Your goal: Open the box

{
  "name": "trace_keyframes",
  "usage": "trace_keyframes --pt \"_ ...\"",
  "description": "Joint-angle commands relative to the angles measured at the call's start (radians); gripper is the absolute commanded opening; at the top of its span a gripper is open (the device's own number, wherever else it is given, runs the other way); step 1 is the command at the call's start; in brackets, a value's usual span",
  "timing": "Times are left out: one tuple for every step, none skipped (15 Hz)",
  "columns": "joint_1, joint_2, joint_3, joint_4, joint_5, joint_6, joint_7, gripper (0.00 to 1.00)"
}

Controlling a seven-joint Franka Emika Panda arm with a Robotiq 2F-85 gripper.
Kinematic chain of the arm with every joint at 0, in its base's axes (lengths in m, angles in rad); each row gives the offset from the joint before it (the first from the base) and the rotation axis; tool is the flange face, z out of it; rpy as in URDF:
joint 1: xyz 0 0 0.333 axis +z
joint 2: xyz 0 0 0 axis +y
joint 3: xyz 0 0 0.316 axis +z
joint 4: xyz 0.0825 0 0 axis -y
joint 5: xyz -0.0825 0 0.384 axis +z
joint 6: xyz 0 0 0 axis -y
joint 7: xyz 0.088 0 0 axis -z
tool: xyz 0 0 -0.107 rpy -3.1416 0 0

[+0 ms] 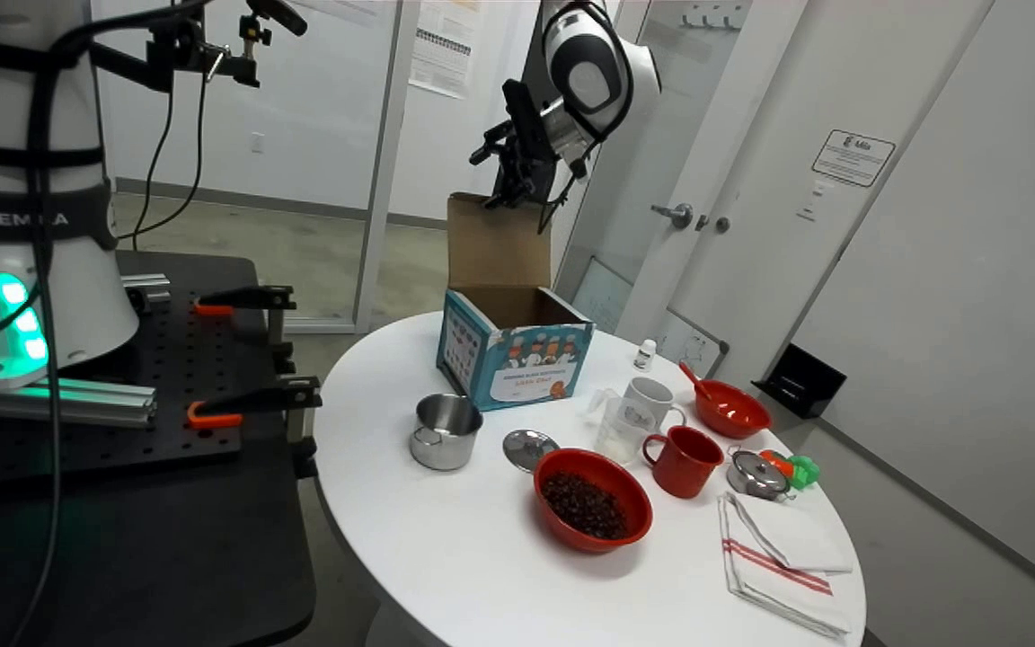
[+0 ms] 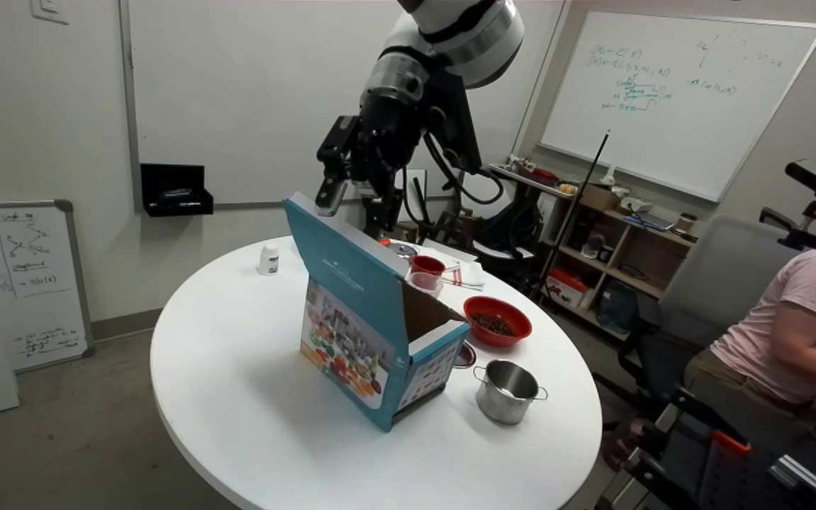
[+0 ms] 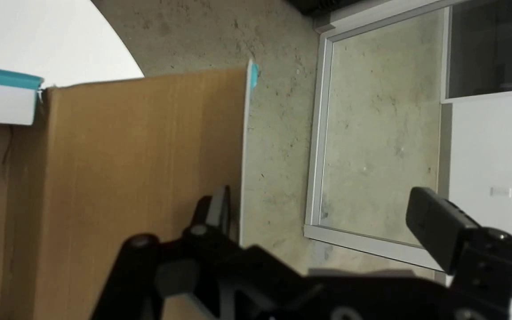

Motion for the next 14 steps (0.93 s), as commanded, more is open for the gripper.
trace_keyframes --pt "0.043 0.029 -0.004 0.025 -0.043 0.067 0.131 1.0" --pt "0.051 0.033 -0.005 0.024 -0.054 0.091 0.164 1.0" --pt "0.063 0.035 -0.009 0.019 -0.069 0.131 0.201 1.0" --pt "0.073 0.037 -0.012 0.015 -0.088 0.163 0.238 1.0" --pt "0.09 0.04 -0.018 0.005 -0.114 0.222 0.284 1.0" --pt "0.102 0.045 -0.022 0.0 -0.143 0.271 0.325 1.0" --pt "0.111 0.054 -0.021 -0.001 -0.168 0.313 0.356 1.0" --pt "0.12 0.062 -0.021 -0.001 -0.193 0.346 0.384 1.0" --pt "0.128 0.07 -0.02 0.0 -0.212 0.376 0.413 1.0" --pt "0.135 0.077 -0.018 0.0 -0.229 0.403 0.436 1.0" --pt "0.143 0.084 -0.016 0.004 -0.245 0.418 0.458 1.0" --pt "0.149 0.088 -0.015 0.004 -0.257 0.433 0.478 1.0" --pt "0.155 0.092 -0.013 0.004 -0.267 0.439 0.495 1.0" --pt "0.16 0.094 -0.012 0.003 -0.276 0.446 0.51 1.0"
